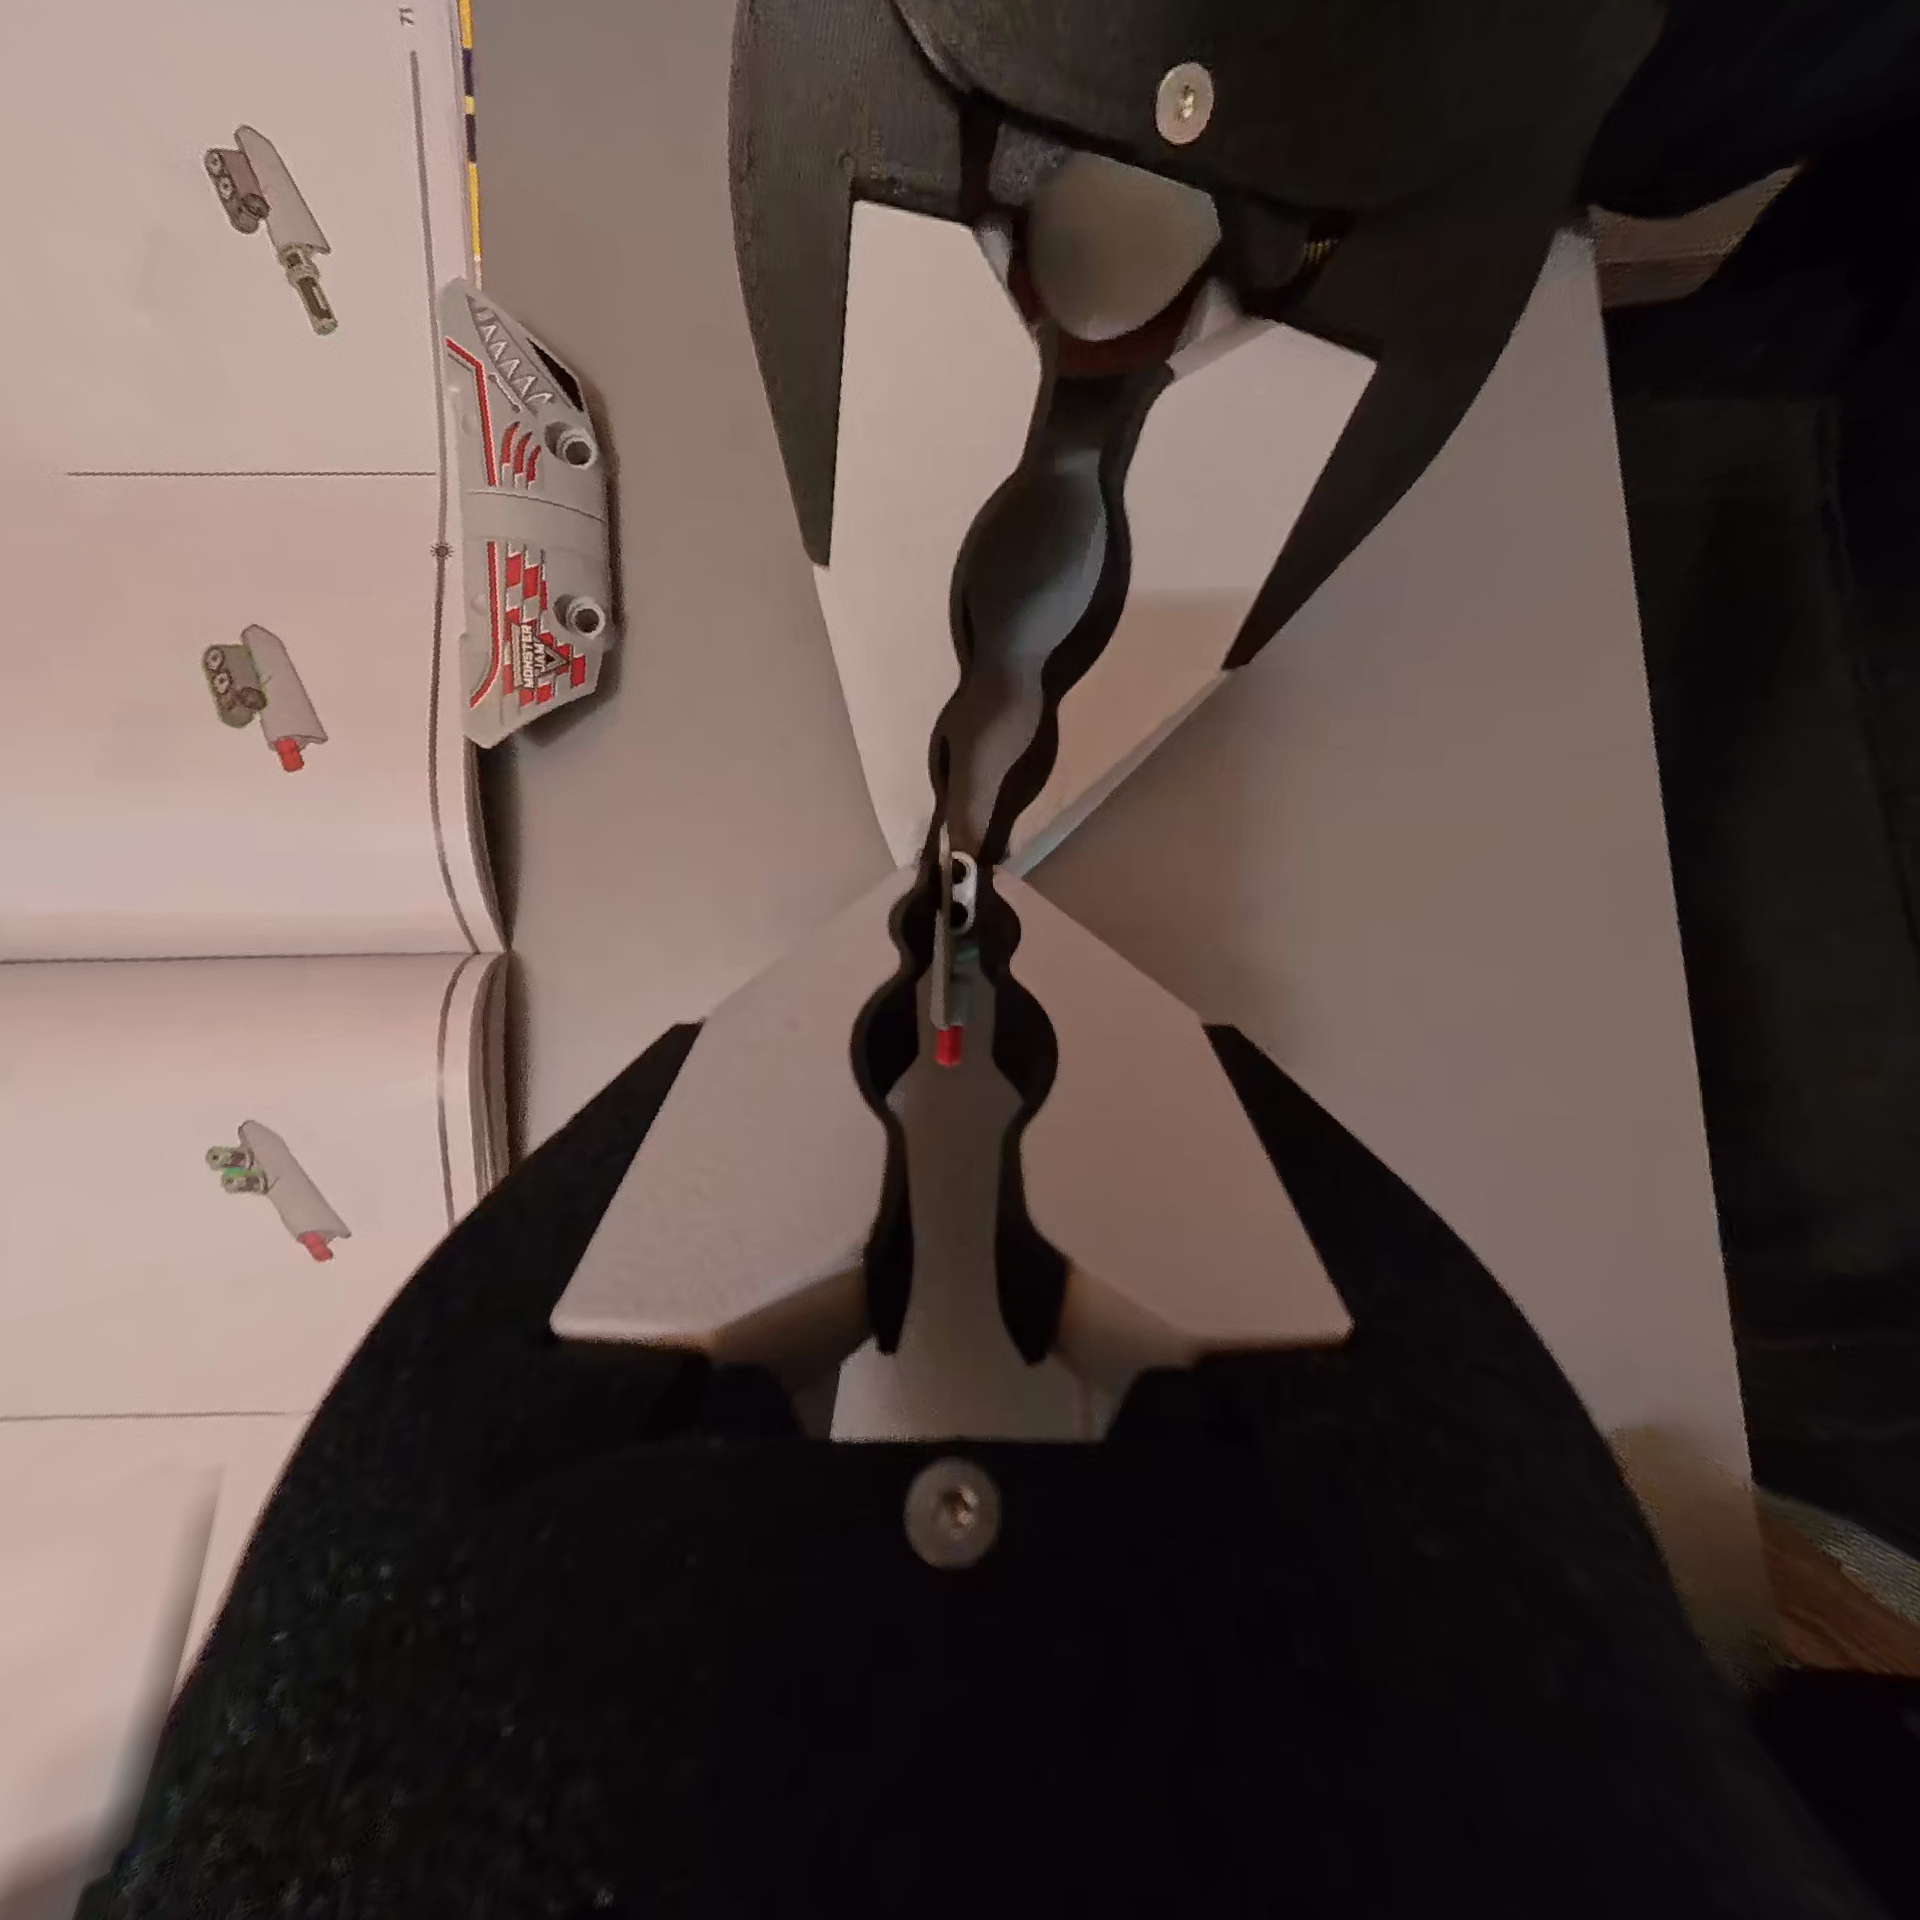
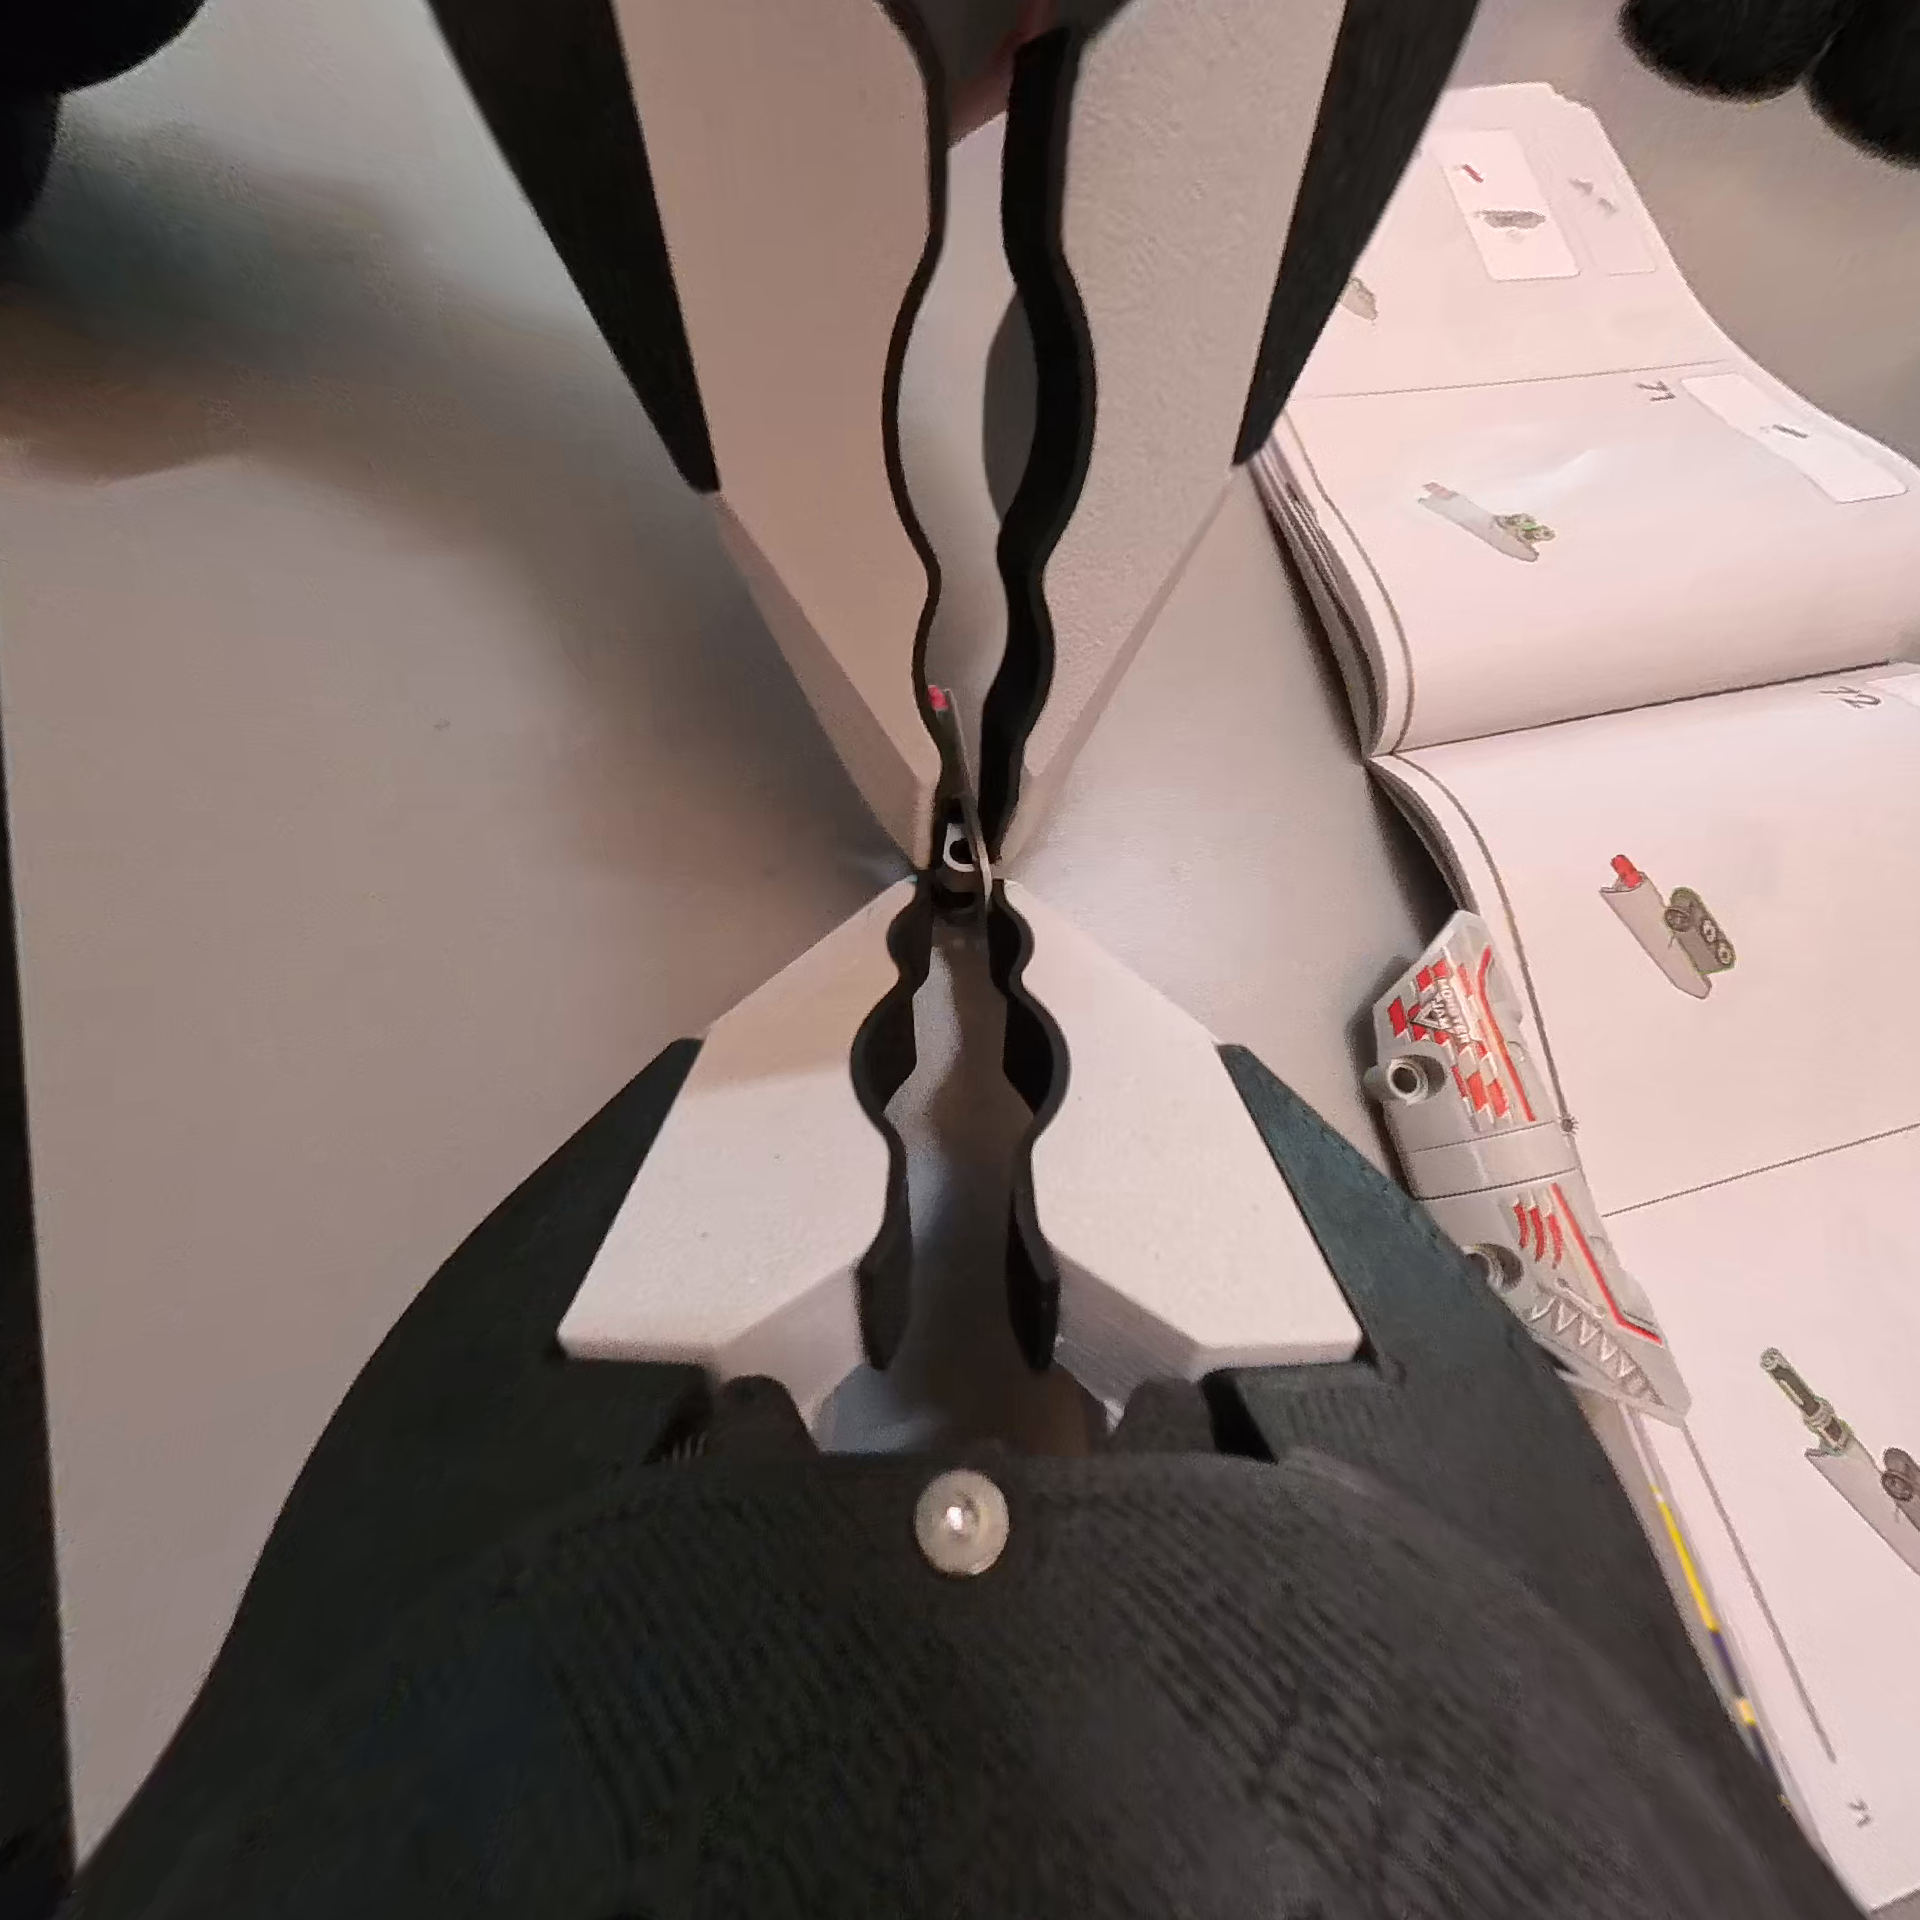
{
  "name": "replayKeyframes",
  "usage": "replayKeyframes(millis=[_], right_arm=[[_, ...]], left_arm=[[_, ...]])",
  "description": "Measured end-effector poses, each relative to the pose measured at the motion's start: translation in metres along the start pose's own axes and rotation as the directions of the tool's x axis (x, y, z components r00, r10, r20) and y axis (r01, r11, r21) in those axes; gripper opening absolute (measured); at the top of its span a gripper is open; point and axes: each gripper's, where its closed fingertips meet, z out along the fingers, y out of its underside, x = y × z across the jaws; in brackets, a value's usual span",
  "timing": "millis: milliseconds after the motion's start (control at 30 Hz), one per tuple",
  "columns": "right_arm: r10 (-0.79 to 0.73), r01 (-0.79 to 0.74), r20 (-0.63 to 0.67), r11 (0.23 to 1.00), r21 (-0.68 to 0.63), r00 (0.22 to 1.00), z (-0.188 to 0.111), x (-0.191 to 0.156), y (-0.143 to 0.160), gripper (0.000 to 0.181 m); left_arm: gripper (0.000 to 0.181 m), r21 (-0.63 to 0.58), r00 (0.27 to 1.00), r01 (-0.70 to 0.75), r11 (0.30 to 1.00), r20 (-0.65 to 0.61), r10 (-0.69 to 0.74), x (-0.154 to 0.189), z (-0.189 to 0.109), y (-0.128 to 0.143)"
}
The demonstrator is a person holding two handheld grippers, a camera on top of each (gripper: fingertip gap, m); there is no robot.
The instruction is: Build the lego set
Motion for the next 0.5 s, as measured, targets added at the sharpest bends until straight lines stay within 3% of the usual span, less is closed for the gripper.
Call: replayKeyframes(millis=[267, 500], right_arm=[[0.134, -0.134, 0.013, 0.991, -0.001, 0.991, -0.0002, 0.0009, 0.0004, 0.008], [0.157, -0.157, 0.002, 0.988, 0.005, 0.988, -0.0032, 0.0005, 0.0016, 0.014]], left_arm=[[0.004, -0.003, 0.991, 0.084, 0.996, 0.103, -0.083, -0.0011, 0.0003, -0.0005], [0.004, -0.049, 0.989, 0.14, 0.989, 0.062, -0.137, -0.0023, 0.0006, -0.0002]])
